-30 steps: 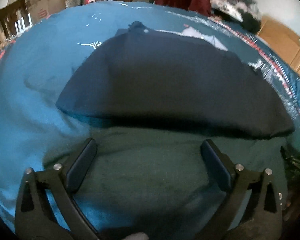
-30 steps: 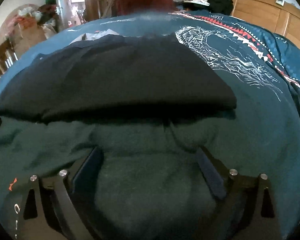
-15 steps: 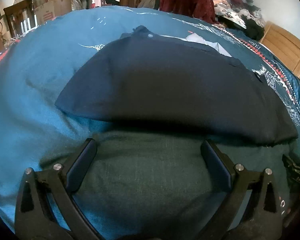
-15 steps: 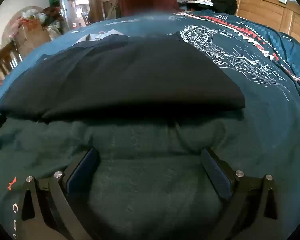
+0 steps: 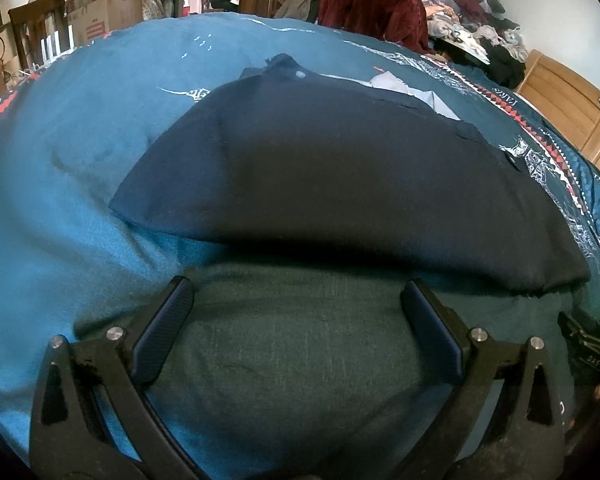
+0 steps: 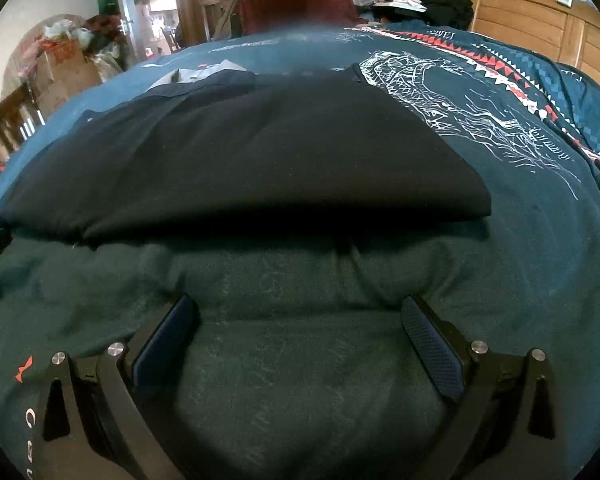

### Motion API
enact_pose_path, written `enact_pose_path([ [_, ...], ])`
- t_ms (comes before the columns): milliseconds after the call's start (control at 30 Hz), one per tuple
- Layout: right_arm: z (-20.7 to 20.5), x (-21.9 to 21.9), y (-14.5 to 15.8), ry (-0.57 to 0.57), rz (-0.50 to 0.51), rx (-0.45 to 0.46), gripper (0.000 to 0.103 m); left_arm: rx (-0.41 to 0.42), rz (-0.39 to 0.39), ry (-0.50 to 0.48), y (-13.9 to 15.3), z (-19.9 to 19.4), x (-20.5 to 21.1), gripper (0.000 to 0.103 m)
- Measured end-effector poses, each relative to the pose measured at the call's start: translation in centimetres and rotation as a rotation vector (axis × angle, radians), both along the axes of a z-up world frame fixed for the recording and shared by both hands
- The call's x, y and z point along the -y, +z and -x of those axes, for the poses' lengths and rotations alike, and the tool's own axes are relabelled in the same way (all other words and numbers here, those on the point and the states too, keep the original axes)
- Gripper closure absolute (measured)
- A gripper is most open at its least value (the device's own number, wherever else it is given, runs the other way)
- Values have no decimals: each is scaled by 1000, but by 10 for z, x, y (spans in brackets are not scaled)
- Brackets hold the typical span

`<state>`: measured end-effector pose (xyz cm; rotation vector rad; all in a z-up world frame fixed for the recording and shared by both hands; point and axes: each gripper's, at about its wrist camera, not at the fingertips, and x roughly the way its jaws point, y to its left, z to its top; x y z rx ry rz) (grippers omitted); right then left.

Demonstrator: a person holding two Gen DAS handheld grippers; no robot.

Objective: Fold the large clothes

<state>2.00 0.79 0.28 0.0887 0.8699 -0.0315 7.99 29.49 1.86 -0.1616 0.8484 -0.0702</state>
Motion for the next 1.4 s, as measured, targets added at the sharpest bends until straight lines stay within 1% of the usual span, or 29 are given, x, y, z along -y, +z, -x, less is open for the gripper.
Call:
enact_pose_path([
  [1000,0,0,-1,-1,-1,2,0,-2,1,-1,0,-1,-1,0],
  [1400,0,0,0,-2,-3,2,0,1,13,-2,1,2,1,0],
])
